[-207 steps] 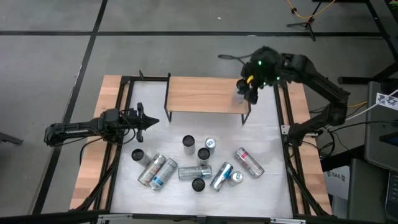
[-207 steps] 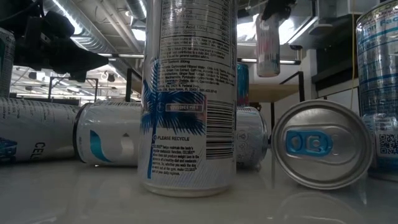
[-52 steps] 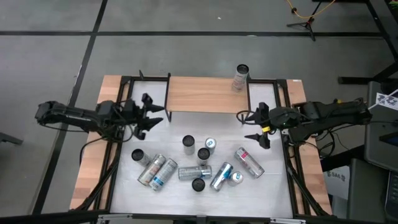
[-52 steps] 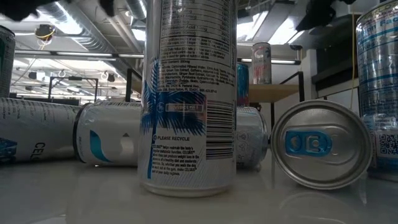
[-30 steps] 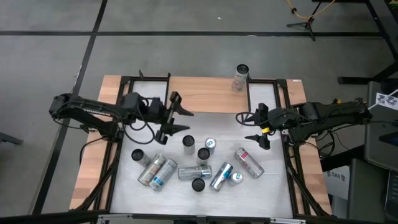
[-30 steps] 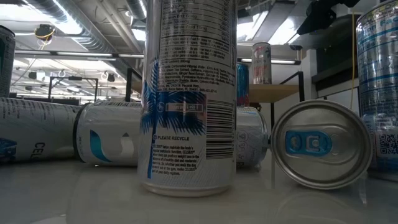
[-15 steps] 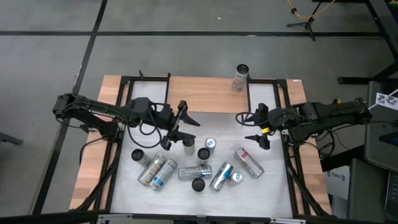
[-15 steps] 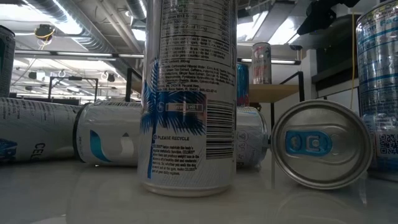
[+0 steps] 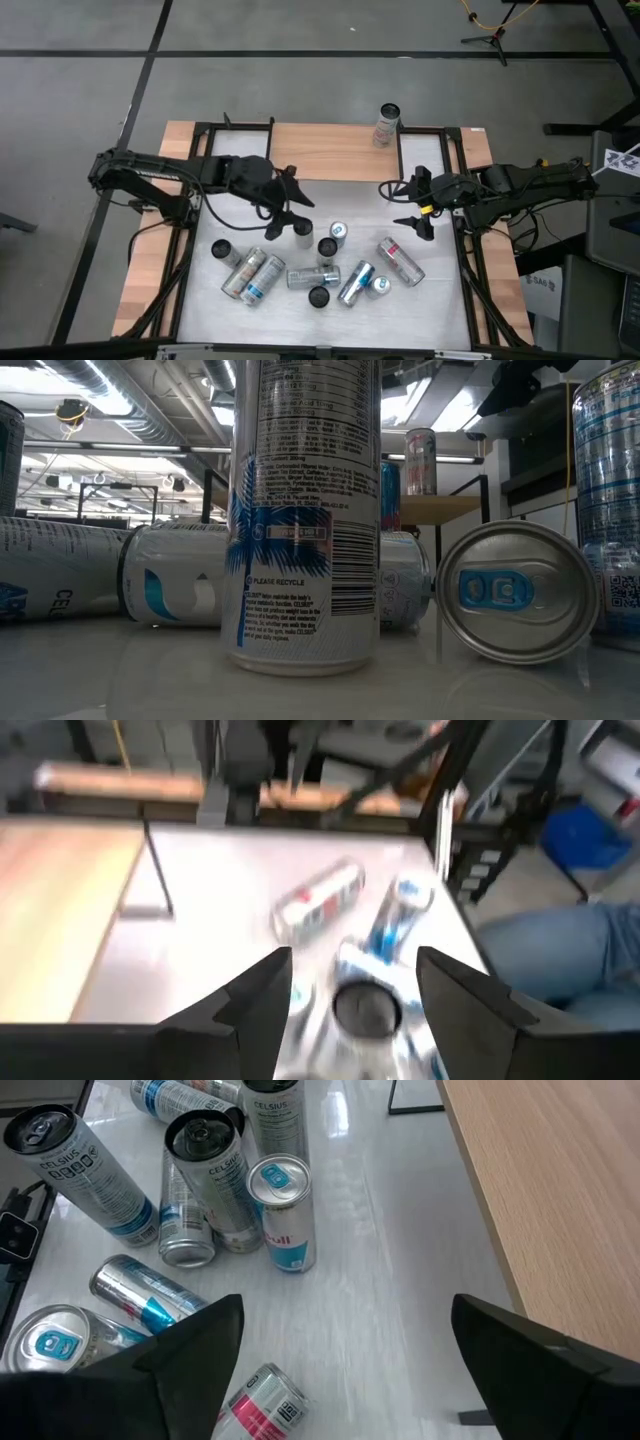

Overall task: Sort soda cans
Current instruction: Put the top white yellow soda can on the shelf

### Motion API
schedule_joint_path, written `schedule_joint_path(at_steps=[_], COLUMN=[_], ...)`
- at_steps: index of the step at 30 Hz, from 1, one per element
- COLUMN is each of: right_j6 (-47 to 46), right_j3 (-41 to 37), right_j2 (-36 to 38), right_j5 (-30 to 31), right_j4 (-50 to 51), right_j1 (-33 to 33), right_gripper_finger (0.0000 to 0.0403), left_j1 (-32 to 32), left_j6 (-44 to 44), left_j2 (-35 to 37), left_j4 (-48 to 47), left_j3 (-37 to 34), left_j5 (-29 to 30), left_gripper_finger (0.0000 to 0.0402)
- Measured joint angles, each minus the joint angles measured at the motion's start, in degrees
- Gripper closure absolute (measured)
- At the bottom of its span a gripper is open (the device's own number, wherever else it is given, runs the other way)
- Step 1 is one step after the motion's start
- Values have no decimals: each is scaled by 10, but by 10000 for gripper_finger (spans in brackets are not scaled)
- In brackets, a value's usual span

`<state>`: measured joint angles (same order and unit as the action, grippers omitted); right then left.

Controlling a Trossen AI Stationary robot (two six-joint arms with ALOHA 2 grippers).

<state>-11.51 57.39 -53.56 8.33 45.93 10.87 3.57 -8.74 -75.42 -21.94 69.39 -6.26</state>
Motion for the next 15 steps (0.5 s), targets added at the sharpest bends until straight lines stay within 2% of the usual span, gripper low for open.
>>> schedule_joint_path(at_steps=[7, 15], right_j6=[0, 0], right_j3=[0, 0], right_j2=[0, 0], right_j5=[0, 0], right_j4=[0, 0], right_j1=[0, 0], right_gripper_finger=[52, 52], left_j1=[0, 0], left_j6=[-29, -29], left_j2=[0, 0], left_j4=[-106, -93], left_j3=[0, 0], left_j5=[1, 9], left_gripper_finger=[193, 193])
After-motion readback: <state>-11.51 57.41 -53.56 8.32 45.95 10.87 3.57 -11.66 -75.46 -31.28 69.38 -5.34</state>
